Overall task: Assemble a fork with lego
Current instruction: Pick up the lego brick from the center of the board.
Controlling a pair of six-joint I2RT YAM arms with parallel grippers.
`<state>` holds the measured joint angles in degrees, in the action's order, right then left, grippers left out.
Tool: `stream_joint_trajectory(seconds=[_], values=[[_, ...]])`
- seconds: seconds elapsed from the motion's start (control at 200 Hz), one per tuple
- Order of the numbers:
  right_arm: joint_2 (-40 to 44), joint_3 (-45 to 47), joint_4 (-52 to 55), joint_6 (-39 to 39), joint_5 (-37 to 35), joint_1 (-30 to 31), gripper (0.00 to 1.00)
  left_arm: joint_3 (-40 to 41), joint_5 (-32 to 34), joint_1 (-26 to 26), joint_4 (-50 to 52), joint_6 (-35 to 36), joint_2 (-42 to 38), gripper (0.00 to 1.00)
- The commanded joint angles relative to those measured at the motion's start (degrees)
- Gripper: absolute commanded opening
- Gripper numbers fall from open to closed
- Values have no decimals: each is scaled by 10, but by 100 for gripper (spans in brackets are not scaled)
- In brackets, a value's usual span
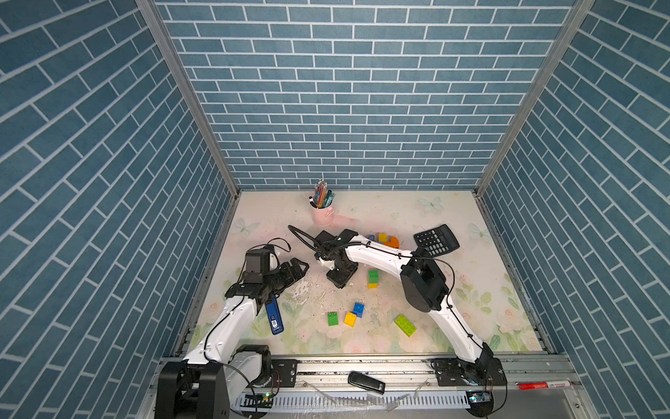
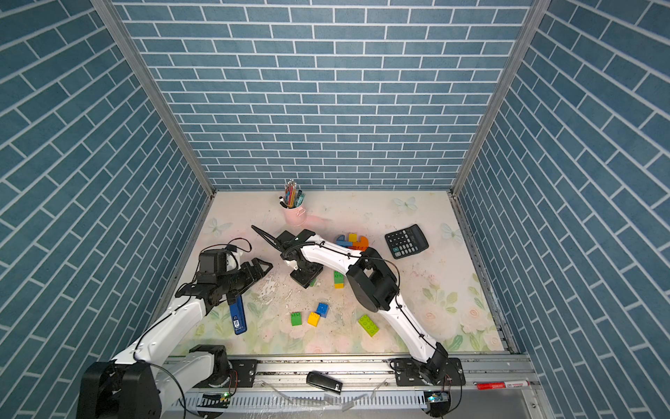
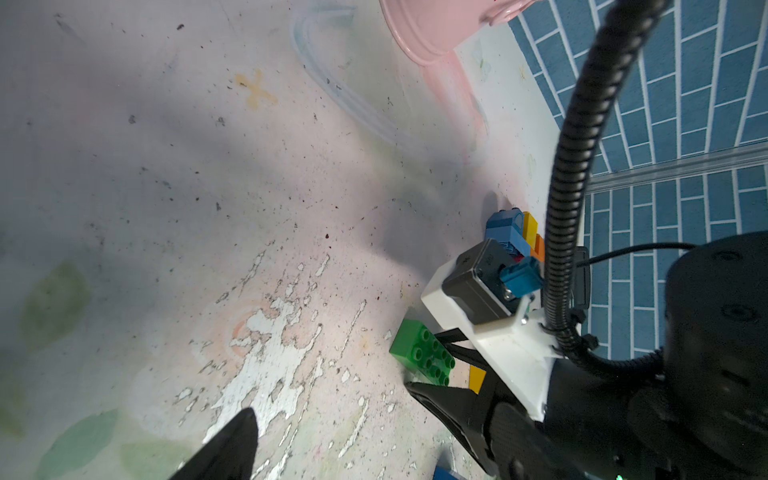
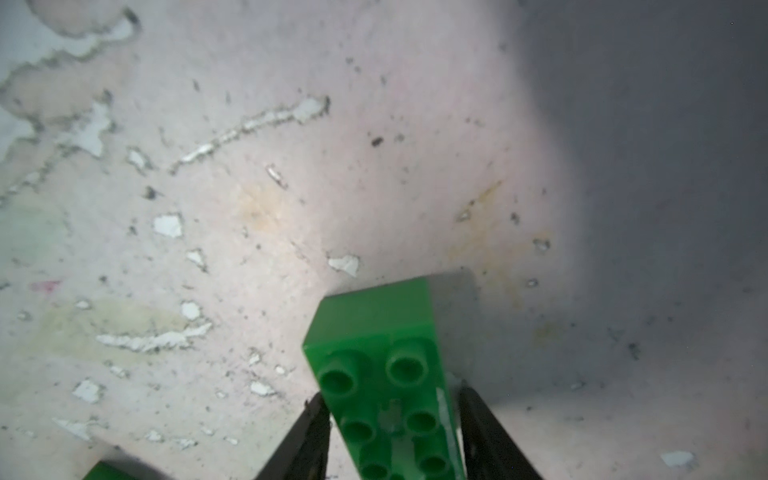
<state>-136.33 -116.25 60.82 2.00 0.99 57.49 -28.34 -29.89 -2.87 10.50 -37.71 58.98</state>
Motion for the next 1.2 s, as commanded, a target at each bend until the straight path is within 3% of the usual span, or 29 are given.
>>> stream_joint_trajectory(seconds=[0.0,0.62,0.78,0.94,1.195], values=[[33,9,10,-13,-21,2,51,-10,-4,4,8,8,-5,89],[34,4,5,-8,-12,2,32,-9,-3,4,5,9,-7,89],[71,8,-5,31,-17,-5,25,-19,-3,-3,-3,11,0,89],[177,73,-37,110,-25,-36,21,-58,39,-76,11,36,30,90],[286,131,39,270,-114,-60,13,-128,112,-226,-24,49,121,91]])
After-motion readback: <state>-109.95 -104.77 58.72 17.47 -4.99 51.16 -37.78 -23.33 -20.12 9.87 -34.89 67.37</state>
